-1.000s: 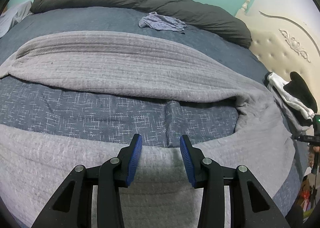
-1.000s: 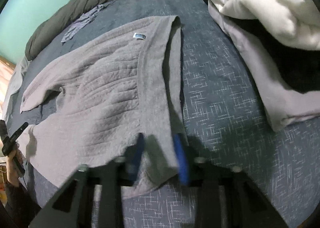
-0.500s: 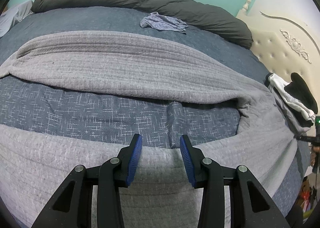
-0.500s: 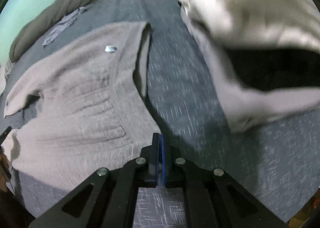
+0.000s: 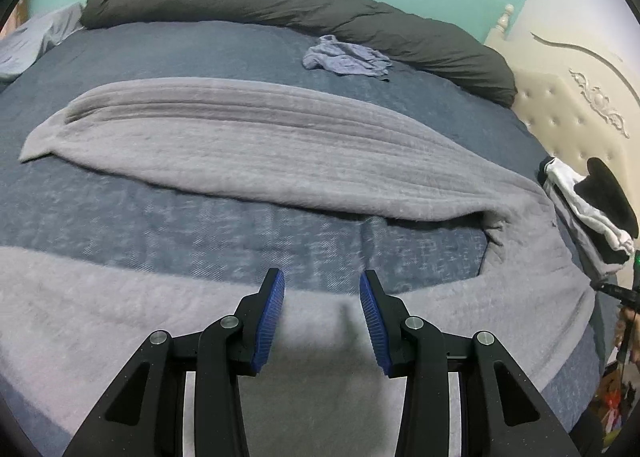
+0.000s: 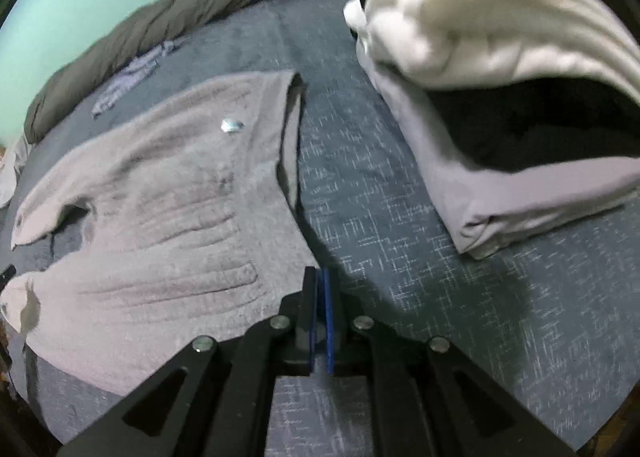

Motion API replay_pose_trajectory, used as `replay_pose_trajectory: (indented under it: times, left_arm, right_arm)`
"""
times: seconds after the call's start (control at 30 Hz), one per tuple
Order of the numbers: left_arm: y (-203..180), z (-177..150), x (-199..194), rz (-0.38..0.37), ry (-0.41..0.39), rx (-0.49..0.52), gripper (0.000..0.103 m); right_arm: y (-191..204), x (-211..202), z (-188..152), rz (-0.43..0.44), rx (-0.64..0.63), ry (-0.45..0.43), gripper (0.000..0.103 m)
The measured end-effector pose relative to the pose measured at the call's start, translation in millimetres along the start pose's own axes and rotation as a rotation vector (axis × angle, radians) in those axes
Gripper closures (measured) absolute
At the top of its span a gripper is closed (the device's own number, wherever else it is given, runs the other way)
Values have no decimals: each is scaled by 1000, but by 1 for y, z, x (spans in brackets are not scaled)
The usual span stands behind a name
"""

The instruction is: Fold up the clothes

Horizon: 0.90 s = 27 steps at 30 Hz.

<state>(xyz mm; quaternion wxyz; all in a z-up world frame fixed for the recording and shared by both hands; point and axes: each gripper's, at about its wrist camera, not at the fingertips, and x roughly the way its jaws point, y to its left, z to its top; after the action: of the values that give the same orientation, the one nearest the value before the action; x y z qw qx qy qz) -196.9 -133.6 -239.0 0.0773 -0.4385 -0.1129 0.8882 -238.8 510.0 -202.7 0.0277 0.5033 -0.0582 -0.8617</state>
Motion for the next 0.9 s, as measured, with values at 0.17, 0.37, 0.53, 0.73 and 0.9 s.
replay_pose_trajectory:
  times: [0.17, 0.37, 0.53, 0.73, 0.9]
  left_arm:
    - [37, -8, -37, 40, 33, -36, 60]
    - [103, -18, -82, 145, 69, -104, 60]
    - [166, -23, -109, 213, 74, -205, 60]
    - [240, -33, -116, 272, 70, -364, 60]
    - [271, -42, -114, 291, 39, -436, 60]
  right_arm:
    - [-2, -23, -13, 7, 21, -39, 98]
    - [2, -45, -29, 46, 27, -69, 98]
    - [16, -57, -39, 81, 4, -73, 98]
    - [35, -65, -47, 89, -42, -65, 98]
    - [43, -61, -49, 70, -62, -51, 98]
